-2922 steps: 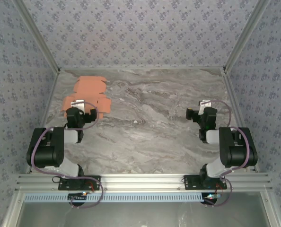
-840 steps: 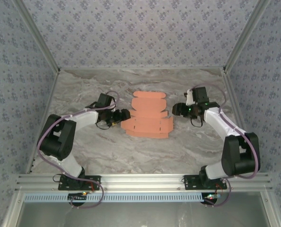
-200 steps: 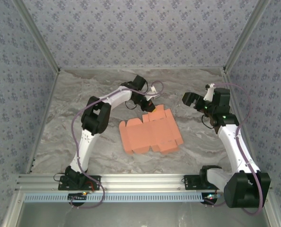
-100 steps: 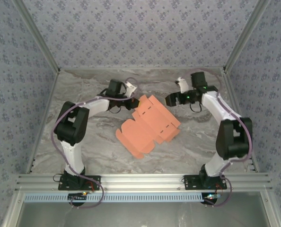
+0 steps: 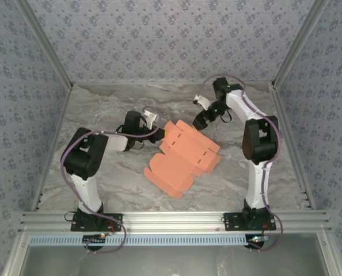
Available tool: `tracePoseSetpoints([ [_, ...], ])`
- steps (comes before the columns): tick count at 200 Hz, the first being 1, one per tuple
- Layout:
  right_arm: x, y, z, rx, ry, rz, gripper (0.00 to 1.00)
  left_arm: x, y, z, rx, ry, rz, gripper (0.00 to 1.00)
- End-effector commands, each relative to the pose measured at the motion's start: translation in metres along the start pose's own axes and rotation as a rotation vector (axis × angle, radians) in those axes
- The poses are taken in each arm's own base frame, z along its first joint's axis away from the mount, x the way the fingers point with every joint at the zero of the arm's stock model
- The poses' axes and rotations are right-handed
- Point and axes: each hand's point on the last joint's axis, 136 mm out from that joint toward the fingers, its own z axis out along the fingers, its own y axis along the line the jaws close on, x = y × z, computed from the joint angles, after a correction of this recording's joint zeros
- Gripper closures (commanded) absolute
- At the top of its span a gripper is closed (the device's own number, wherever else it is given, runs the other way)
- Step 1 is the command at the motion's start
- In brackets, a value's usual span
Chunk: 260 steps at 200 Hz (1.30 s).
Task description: Fold the paper box
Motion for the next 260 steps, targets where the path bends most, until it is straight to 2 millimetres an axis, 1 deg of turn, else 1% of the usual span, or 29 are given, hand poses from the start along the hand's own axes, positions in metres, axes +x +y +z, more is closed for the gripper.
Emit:
tracePoseSetpoints([
  [1,0.017,0.017,0.016,-0.066,0.120,-0.011,0.12,-0.046,-0.026,-0.018,0.084,-0.163,0.073,1.00],
  [23,0.017,0.028,0.024,-0.129,0.112,0.002,0.24,-0.052,-0.030,-0.024,0.089,-0.185,0.082,1.00],
  [35,0.015,0.032,0.026,-0.133,0.100,-0.010,0.31,-0.053,-0.030,-0.026,0.084,-0.188,0.089,1.00],
  [49,0.014,0.033,0.029,-0.100,0.105,-0.040,0.51,-0.054,-0.030,-0.028,0.078,-0.197,0.094,1.00],
  [58,0.013,0.033,0.029,-0.069,0.107,-0.058,0.62,-0.056,-0.030,-0.029,0.074,-0.205,0.096,1.00],
  [64,0.012,0.033,0.027,-0.056,0.107,-0.073,0.72,-0.056,-0.030,-0.030,0.073,-0.207,0.096,1.00],
  [75,0.010,0.032,0.024,-0.017,0.109,-0.094,0.76,-0.055,-0.027,-0.030,0.058,-0.207,0.092,1.00],
  [82,0.008,0.031,0.021,0.016,0.112,-0.117,0.81,-0.053,-0.024,-0.030,0.046,-0.204,0.090,0.96],
  [99,0.004,0.029,0.014,0.099,0.122,-0.178,0.83,-0.047,-0.017,-0.031,0.023,-0.196,0.075,0.86],
  [121,0.000,0.030,0.008,0.194,0.147,-0.276,0.85,-0.037,-0.005,-0.036,0.000,-0.190,0.026,0.64],
  [127,0.000,0.030,0.008,0.213,0.159,-0.302,0.88,-0.034,-0.003,-0.039,0.002,-0.193,0.015,0.58],
  [133,-0.001,0.031,0.009,0.234,0.172,-0.327,0.88,-0.032,-0.002,-0.042,0.002,-0.200,0.005,0.53],
  [139,0.000,0.031,0.009,0.258,0.191,-0.349,0.88,-0.031,0.001,-0.046,-0.002,-0.209,-0.009,0.44],
  [143,0.000,0.030,0.010,0.279,0.209,-0.369,0.88,-0.030,0.002,-0.049,-0.003,-0.214,-0.015,0.32],
  [147,0.001,0.030,0.011,0.294,0.223,-0.387,0.88,-0.029,0.003,-0.051,-0.006,-0.218,-0.021,0.29],
  [154,0.002,0.030,0.012,0.318,0.244,-0.411,0.91,-0.027,0.006,-0.056,-0.013,-0.217,-0.031,0.27],
  [172,0.002,0.031,0.016,0.373,0.275,-0.468,0.91,-0.022,0.008,-0.064,-0.032,-0.209,-0.027,0.25],
  [189,0.000,0.036,0.019,0.400,0.287,-0.542,0.91,-0.017,0.007,-0.072,-0.047,-0.202,-0.011,0.24],
  [208,-0.005,0.039,0.021,0.403,0.274,-0.578,0.88,-0.013,0.004,-0.076,-0.051,-0.181,0.018,0.24],
  [232,-0.007,0.045,0.022,0.349,0.258,-0.589,0.84,-0.011,0.005,-0.076,-0.066,-0.183,0.045,0.24],
  [260,-0.009,0.049,0.020,0.296,0.241,-0.584,0.83,-0.014,0.009,-0.066,-0.083,-0.156,0.104,0.24],
])
